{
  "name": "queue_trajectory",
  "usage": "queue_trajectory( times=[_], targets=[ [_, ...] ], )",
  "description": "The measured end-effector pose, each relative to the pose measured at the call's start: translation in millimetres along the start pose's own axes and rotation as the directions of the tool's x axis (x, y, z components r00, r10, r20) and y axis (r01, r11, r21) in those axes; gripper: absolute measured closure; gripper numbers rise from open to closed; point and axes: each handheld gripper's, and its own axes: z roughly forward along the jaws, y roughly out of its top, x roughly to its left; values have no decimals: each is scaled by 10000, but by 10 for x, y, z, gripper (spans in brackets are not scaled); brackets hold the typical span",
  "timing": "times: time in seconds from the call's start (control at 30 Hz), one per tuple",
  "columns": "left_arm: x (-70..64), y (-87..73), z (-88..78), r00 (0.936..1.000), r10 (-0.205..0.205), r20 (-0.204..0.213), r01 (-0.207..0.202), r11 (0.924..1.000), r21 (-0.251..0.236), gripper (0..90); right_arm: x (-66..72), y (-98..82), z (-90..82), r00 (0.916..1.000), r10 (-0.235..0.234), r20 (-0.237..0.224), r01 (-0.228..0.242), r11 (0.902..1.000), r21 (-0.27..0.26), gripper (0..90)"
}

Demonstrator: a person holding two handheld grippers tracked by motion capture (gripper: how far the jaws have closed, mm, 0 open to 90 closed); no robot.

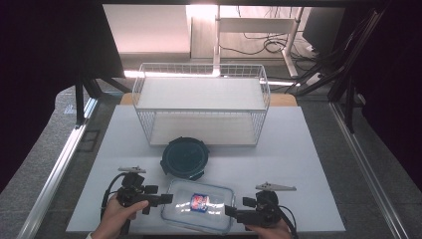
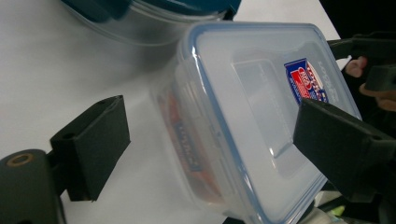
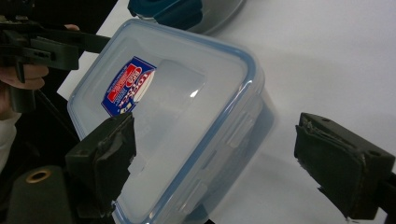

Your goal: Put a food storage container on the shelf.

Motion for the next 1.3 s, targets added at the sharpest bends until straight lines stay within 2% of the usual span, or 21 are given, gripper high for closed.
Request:
queue_trajectory(
  times=[0.07,0.1,0.13,0.3,0.37,0.4,0.43,0.57,0.67,0.7,0.73,0.77,0.8,0.83,0.87,0.9,1.0,1.03,1.07,1.17,1.3],
  targets=[
    [2,-3,29,9999,-97,119,96,9999,103,88,0,-12,15,10000,57,-48,-57,10000,-28,123],
    [3,-7,52,9997,-147,193,144,9998,169,84,1,-42,54,9991,301,-314,-301,9995,4,119],
    [6,-17,93,9992,-229,320,219,9992,328,84,5,-55,77,9986,379,-369,-376,9993,75,115],
    [7,-41,177,9975,-368,599,330,9974,639,81,20,-99,159,9985,452,-295,-443,9985,312,106],
    [28,-55,196,9933,-616,983,545,9959,726,94,33,-123,216,9976,538,-425,-516,9974,504,107],
    [28,-55,196,9933,-616,983,545,9959,726,99,33,-123,216,9976,538,-425,-516,9974,504,107],
    [38,-65,210,9898,-767,1200,676,9946,783,103,40,-135,246,9966,628,-527,-598,9966,564,107],
    [55,-86,254,9829,-998,1550,846,9912,1014,132,35,-149,276,9922,1036,-692,-989,9927,687,108],
    [57,-95,267,9830,-1068,1494,916,9903,1049,141,22,-151,267,9889,1298,-726,-1250,9899,674,142],
    [64,-94,250,9818,-1175,1491,1032,9896,1007,153,3,-145,237,9848,1551,-787,-1505,9867,619,187],
    [64,-94,250,9818,-1175,1491,1032,9896,1007,166,3,-145,237,9848,1551,-787,-1505,9867,619,187],
    [59,-94,241,9823,-1197,1444,1060,9894,992,175,0,-147,212,9826,1700,-746,-1674,9851,405,236],
    [48,-94,236,9833,-1175,1388,1045,9897,975,175,0,-147,212,9826,1700,-746,-1674,9851,405,236],
    [1,-88,210,9877,-1056,1156,951,9911,932,195,6,-145,183,9837,1680,-638,-1670,9857,213,293],
    [1,-88,210,9877,-1056,1156,951,9911,932,215,6,-145,183,9837,1680,-638,-1670,9857,213,293],
    [-36,-88,158,9917,-941,877,883,9938,678,248,4,-143,150,9821,1789,-581,-1797,9837,-79,342],
    [-30,-95,141,9910,-989,901,934,9936,633,297,-13,-151,149,9772,2010,-677,-2025,9791,-162,359],
    [5,-108,131,9884,-1088,1061,1034,9931,550,306,-30,-156,146,9726,2192,-772,-2213,9750,-204,376],
    [23,-113,123,9864,-1190,1131,1140,9923,492,320,-35,-156,145,9719,2219,-782,-2241,9743,-207,378],
    [36,-120,107,9839,-1341,1182,1301,9907,407,350,-34,-155,138,9718,2219,-799,-2243,9743,-219,387],
    [7,-130,86,9846,-1374,1076,1354,9904,261,370,-16,-161,116,9748,2079,-807,-2112,9768,-354,408]
  ],
)
